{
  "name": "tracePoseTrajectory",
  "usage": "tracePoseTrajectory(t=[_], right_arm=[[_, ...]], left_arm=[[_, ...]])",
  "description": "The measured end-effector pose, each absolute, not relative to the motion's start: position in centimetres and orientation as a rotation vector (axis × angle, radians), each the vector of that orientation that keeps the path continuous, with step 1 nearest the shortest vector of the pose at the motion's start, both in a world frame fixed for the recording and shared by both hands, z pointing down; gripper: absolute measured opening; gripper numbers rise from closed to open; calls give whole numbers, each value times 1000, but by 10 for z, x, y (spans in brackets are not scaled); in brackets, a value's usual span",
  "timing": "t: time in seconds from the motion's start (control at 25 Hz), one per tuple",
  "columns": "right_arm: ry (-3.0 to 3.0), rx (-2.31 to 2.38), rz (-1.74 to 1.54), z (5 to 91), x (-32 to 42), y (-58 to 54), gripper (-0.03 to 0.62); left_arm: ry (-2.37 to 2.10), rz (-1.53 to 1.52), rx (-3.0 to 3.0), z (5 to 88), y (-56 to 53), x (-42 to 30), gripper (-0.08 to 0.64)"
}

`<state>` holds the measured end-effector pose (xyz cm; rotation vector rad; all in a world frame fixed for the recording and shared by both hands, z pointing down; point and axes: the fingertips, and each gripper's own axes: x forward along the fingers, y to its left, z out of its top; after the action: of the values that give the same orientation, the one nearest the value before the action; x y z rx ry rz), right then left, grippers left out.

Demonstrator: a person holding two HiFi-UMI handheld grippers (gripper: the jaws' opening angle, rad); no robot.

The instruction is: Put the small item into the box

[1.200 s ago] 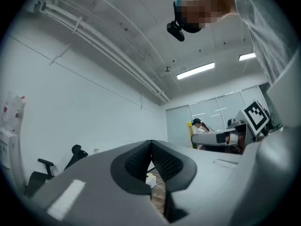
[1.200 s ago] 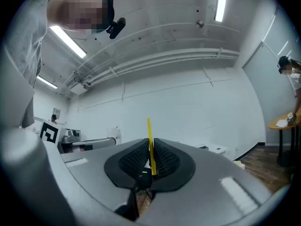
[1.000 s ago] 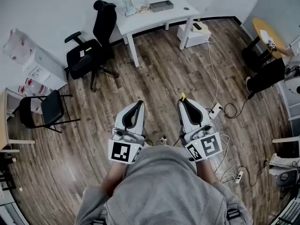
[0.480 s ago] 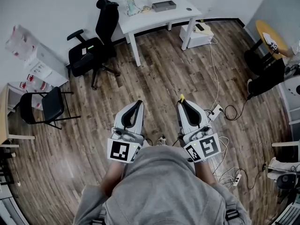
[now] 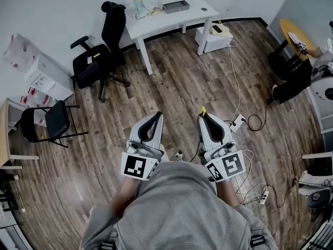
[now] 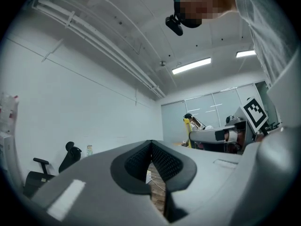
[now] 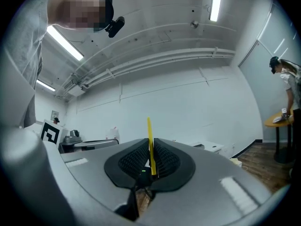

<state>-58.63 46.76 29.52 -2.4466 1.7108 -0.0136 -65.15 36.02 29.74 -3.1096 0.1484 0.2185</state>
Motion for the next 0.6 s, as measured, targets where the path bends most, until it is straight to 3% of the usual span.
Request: tracePoseTrajectory(t=[0.6], right_arm=[[1628,-2507,-55,305,-529,455,51]], left_arm=[[67,198,-3140,308,341,-586,3]])
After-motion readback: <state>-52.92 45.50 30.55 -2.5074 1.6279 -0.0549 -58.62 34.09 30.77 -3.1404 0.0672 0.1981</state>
